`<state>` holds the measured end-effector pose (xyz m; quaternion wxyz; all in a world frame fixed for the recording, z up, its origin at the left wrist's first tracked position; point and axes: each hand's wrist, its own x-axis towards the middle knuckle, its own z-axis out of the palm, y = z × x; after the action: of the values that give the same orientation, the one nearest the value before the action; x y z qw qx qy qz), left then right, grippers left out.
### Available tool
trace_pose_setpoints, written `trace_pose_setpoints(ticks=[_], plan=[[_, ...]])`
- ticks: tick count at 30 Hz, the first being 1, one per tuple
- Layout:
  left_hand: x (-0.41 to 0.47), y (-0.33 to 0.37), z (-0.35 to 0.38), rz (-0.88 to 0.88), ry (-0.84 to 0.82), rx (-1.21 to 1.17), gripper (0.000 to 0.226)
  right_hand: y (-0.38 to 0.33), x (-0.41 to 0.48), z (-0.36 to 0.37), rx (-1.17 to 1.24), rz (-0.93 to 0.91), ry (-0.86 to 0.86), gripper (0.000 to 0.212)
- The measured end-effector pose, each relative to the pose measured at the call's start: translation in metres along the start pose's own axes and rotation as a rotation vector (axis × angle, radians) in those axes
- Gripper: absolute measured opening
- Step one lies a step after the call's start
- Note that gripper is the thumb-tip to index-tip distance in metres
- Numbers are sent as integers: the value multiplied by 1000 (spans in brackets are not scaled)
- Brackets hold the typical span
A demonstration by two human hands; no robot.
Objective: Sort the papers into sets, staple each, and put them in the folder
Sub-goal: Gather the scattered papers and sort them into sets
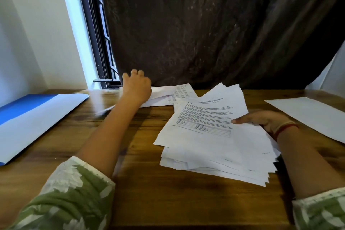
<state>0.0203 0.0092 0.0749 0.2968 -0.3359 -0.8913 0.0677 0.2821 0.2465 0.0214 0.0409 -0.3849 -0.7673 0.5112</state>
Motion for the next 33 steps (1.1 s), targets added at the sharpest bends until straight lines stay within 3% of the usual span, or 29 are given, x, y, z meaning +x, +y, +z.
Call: trace_pose_setpoints(ticks=[3,7,12,17,19,23,25,28,31,33], plan=[[-5,23,-39,42,-32,-290,32,-1,3,5,-14,-6,-5,46],[-27,79,-58,172,-208,-700,22,-1,8,11,1,-18,-4,37],[-67,142,-38,303,-324,-721,25,-1,14,12,28,-32,-45,34],[-77,153,-35,348,-463,-903,57,-2,4,12,271,35,-83,41],[-81,154,-42,395,-528,-960,59,-6,-2,14,308,44,-84,38],[-87,148,-48,559,-555,-1207,35,-14,-1,21,-3,-27,-38,13],[-79,141,-44,565,-592,-1302,26,-15,4,24,-75,-25,-4,17],[-53,127,-22,293,-454,-1405,29,-11,3,21,-6,-88,15,56],[-29,99,11,-181,-180,-1145,79,-2,-4,13,308,-65,20,29],[-24,80,24,-426,-248,-1142,106,4,-8,8,423,-89,12,24]])
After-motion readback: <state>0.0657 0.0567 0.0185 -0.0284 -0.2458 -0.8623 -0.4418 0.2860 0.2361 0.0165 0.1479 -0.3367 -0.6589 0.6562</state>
